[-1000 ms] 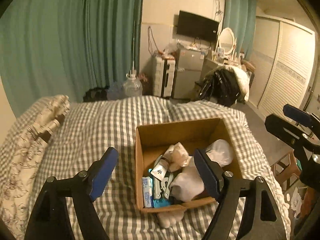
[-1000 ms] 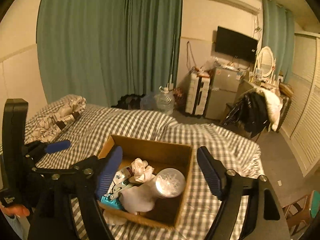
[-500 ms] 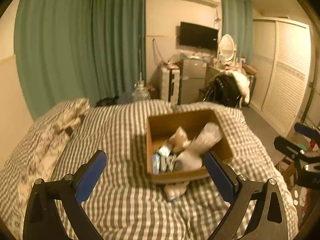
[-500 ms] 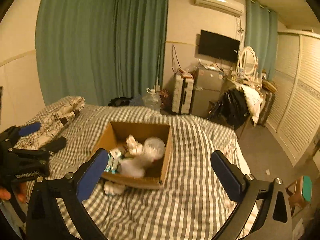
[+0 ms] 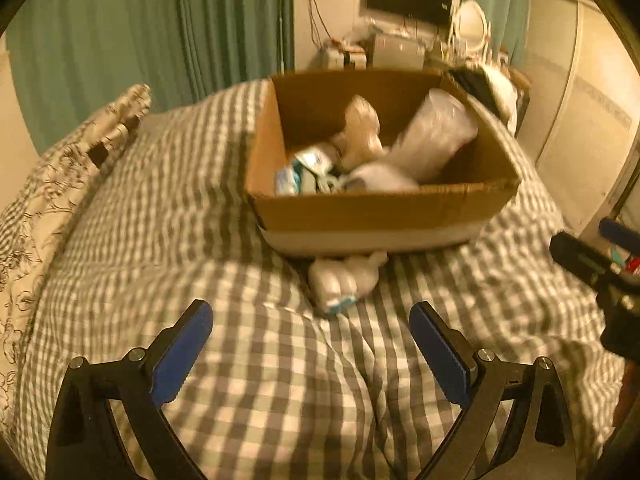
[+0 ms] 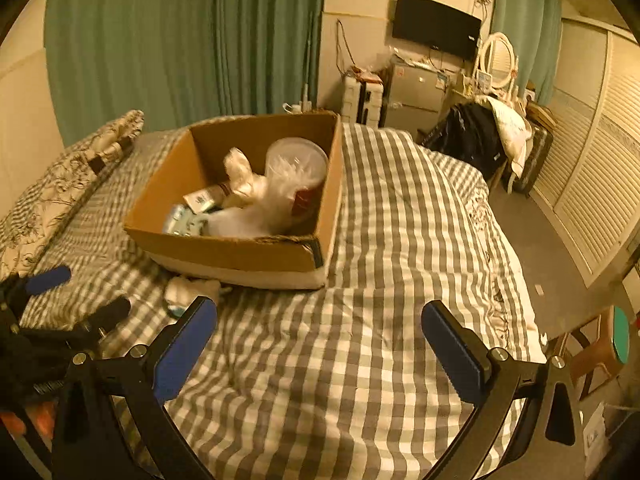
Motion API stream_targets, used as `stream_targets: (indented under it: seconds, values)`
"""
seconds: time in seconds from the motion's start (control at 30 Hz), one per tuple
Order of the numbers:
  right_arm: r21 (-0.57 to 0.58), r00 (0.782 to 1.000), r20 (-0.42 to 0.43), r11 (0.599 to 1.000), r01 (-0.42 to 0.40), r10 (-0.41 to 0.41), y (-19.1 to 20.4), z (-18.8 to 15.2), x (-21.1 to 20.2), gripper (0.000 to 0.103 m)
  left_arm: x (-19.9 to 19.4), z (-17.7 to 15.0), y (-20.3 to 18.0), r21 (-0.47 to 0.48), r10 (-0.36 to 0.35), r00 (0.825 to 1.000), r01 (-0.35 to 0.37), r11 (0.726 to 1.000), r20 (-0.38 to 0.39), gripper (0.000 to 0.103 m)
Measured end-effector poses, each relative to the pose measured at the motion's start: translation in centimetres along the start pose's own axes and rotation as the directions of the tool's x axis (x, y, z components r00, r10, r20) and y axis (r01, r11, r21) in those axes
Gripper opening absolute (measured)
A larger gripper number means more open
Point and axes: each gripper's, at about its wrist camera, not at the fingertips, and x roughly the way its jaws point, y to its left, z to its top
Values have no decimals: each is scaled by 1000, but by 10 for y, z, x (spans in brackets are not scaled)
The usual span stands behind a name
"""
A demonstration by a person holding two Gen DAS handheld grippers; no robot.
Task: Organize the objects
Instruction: 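Grasp the white figurine with the left gripper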
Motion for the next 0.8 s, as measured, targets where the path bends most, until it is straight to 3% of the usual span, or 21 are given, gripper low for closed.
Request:
stream_targets:
  seconds: [0.2, 0.37, 0.53, 0.73, 0.8]
  values:
    - [2, 998, -64, 1000, 14, -14, -6, 3, 30, 103, 19, 9, -16, 12, 16, 999, -16, 1000, -48, 101]
    - [-3, 998, -47, 999, 35, -35, -12, 13, 37, 103, 44, 14, -28, 27, 64, 994, -62, 998, -89, 101]
    - [37, 999, -43, 999, 6, -5, -22, 2, 42, 103, 72, 13, -31, -23, 63, 988, -67, 998, -140, 101]
    - [98, 998, -59, 995, -13, 19, -30, -5, 52, 103, 102, 15, -40, -57, 59, 986, -68, 996, -154, 92]
    - [107, 998, -51, 994, -18, 24, -31, -6, 51, 103, 111, 16, -41, -60, 59, 984, -70, 996, -166, 82]
